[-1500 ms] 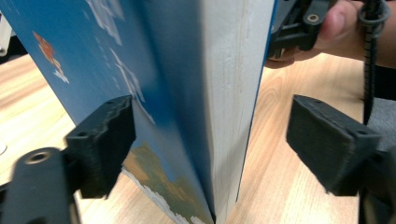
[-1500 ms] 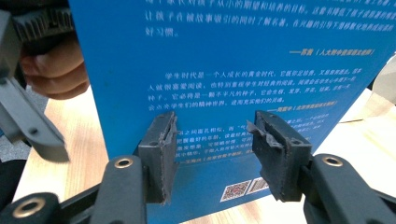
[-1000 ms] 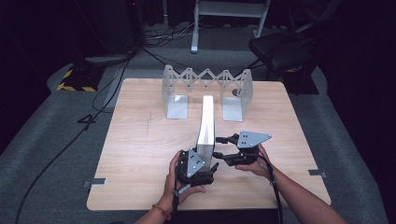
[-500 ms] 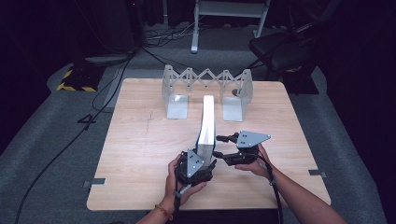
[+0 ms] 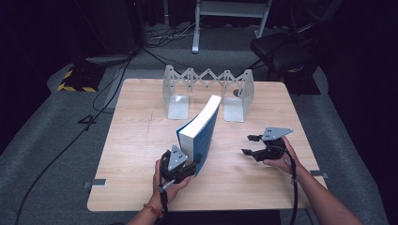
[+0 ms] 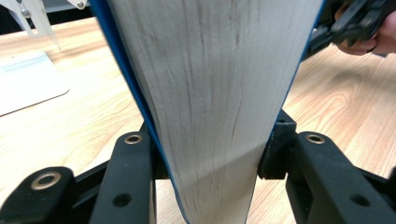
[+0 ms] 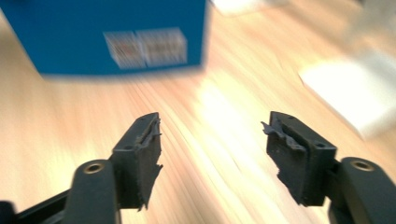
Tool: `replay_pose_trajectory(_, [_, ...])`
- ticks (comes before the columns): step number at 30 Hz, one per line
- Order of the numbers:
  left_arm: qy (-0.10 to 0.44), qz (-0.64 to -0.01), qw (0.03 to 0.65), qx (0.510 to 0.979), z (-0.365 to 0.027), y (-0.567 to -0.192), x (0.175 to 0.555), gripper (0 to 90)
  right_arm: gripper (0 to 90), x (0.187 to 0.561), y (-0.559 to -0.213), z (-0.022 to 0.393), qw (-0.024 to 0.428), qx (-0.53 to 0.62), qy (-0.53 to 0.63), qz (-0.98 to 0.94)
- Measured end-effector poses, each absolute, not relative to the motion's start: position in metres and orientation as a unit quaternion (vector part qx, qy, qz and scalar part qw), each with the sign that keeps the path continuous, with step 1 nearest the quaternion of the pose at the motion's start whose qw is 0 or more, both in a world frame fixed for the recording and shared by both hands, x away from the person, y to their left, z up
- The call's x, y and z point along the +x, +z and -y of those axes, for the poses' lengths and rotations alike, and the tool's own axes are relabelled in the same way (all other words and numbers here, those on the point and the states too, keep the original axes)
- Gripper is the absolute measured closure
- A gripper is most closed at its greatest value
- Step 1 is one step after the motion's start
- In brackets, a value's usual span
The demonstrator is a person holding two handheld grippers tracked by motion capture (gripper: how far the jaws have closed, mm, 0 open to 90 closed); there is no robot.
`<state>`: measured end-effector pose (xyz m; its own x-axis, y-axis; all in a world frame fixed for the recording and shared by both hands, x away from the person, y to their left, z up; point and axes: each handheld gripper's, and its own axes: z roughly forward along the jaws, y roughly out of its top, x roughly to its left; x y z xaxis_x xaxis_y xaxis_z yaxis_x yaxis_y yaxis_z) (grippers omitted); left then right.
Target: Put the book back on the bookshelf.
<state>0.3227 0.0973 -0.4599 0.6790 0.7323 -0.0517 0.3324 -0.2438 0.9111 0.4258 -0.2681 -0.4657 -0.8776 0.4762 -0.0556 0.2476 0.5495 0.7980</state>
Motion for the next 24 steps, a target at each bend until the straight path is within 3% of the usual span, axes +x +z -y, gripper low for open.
replay_pose_trajectory(6, [0.187,-0.336,0.51,0.769,-0.104,-0.46,0.329,58.9,33.4,0.427,-0.482,0.306,0.111,0.241,0.394,-0.88])
replay_pose_trajectory(17, [0.191,-0.306,0.509,0.782,-0.109,-0.461,0.335,55.9,30.0,0.424,-0.494,0.308,0.085,0.244,0.385,-0.886])
replay_pose_trajectory(23, [0.2,-0.305,0.509,0.78,-0.104,-0.46,0.34,51.3,29.5,0.417,-0.502,0.317,0.107,0.25,0.388,-0.881])
replay_pose_trajectory(24, [0.208,-0.307,0.509,0.777,-0.102,-0.46,0.342,50.5,26.2,0.417,-0.502,0.318,0.115,0.251,0.388,-0.879])
